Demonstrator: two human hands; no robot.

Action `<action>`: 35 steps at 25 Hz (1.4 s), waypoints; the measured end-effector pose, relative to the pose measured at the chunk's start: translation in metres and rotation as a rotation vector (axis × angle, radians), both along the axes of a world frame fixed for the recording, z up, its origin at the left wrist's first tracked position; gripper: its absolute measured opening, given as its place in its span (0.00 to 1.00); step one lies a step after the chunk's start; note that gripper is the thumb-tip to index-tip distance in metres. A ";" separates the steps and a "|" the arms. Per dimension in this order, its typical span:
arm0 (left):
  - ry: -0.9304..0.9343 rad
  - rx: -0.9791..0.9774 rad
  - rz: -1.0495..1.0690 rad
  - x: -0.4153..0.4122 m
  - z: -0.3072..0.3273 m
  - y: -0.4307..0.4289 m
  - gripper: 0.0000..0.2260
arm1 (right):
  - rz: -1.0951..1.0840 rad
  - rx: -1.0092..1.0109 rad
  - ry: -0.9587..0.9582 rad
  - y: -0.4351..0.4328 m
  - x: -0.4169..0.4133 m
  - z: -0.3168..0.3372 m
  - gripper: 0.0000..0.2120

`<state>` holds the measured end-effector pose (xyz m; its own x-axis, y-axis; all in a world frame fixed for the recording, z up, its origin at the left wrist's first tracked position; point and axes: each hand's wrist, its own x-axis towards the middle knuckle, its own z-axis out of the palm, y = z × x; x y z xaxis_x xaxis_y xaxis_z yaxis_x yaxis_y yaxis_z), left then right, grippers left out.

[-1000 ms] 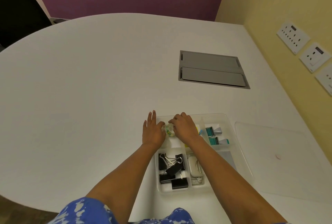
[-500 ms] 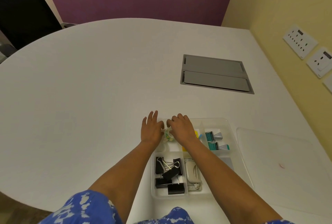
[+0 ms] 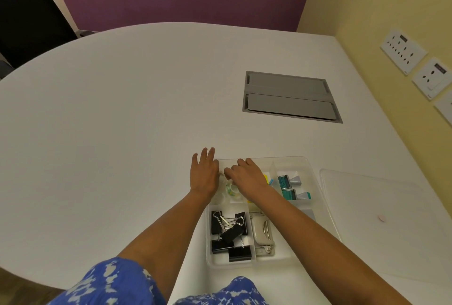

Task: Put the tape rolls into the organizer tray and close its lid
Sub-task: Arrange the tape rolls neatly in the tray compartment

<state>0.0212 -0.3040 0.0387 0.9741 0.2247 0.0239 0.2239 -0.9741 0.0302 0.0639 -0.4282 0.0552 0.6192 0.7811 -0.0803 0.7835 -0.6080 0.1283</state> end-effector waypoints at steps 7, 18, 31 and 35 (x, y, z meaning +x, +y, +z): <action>0.042 0.141 -0.071 0.003 0.008 -0.004 0.14 | -0.034 0.062 -0.122 0.001 -0.008 0.009 0.20; -0.080 -0.011 -0.104 -0.005 0.005 0.006 0.12 | -0.046 0.045 -0.081 -0.003 -0.008 0.011 0.21; -0.071 0.005 -0.062 -0.023 0.008 -0.008 0.08 | -0.062 -0.155 -0.034 -0.002 -0.013 0.008 0.14; 0.035 0.038 -0.004 -0.026 0.004 -0.013 0.11 | -0.081 -0.106 0.037 -0.003 -0.014 0.004 0.13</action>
<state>-0.0045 -0.3174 0.0430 0.9755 0.2202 -0.0013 0.2201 -0.9754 -0.0147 0.0502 -0.4312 0.0591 0.6748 0.7148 -0.1836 0.7380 -0.6538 0.1671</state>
